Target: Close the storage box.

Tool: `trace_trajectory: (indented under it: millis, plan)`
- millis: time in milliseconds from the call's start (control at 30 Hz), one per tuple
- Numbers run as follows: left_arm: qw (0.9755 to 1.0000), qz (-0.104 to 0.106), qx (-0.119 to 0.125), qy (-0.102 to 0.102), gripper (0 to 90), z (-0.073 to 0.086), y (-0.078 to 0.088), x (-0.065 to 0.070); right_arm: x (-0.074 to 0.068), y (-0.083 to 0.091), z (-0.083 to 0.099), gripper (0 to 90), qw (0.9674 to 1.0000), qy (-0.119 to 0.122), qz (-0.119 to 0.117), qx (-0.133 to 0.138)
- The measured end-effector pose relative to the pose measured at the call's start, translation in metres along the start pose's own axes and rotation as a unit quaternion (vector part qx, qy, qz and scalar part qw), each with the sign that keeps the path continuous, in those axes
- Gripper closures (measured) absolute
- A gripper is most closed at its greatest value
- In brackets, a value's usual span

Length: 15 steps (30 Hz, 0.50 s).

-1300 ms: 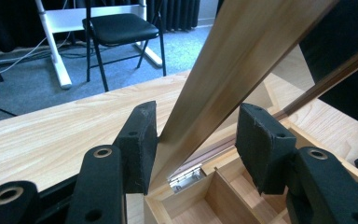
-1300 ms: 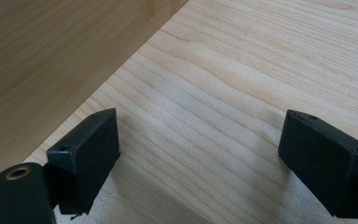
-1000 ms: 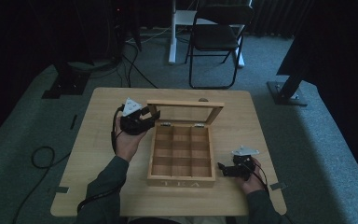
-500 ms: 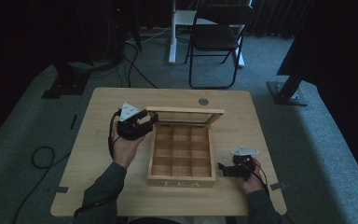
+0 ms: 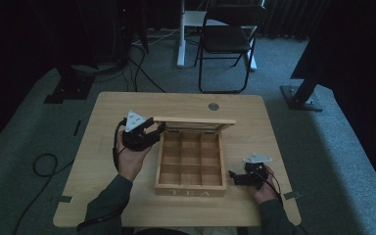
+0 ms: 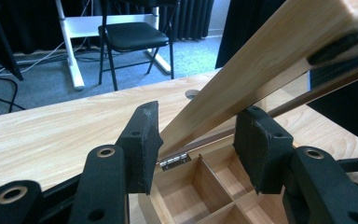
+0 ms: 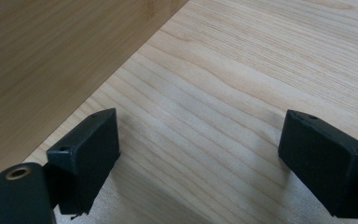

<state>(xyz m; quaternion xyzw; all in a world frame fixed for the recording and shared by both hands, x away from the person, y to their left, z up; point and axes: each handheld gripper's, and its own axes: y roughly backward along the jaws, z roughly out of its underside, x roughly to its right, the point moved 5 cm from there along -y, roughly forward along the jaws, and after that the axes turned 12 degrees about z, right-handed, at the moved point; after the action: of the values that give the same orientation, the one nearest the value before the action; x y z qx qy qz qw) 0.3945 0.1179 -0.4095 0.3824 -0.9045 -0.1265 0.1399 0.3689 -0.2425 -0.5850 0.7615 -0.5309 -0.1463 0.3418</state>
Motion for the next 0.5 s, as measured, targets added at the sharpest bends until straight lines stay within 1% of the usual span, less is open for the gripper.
trace_trajectory:
  millis: [233,267,400,500]
  plan:
    - [1.0000,0.001,0.003,0.003,51.0,0.000,0.003,0.003,0.000,0.000,0.000,11.9,1.0000,0.000,0.000,0.000]
    - [1.0000,0.002,0.008,0.002,51.0,-0.002,0.006,0.005,0.000,0.000,0.000,11.9,1.0000,0.000,0.000,0.000]
    - [1.0000,0.001,0.009,-0.001,50.9,-0.005,0.008,0.007,0.000,0.000,0.000,11.9,1.0000,0.000,0.000,0.000]
    - [0.9999,0.004,0.014,-0.002,50.8,-0.007,0.011,0.009,0.000,0.000,0.000,11.9,1.0000,0.000,0.000,-0.001]
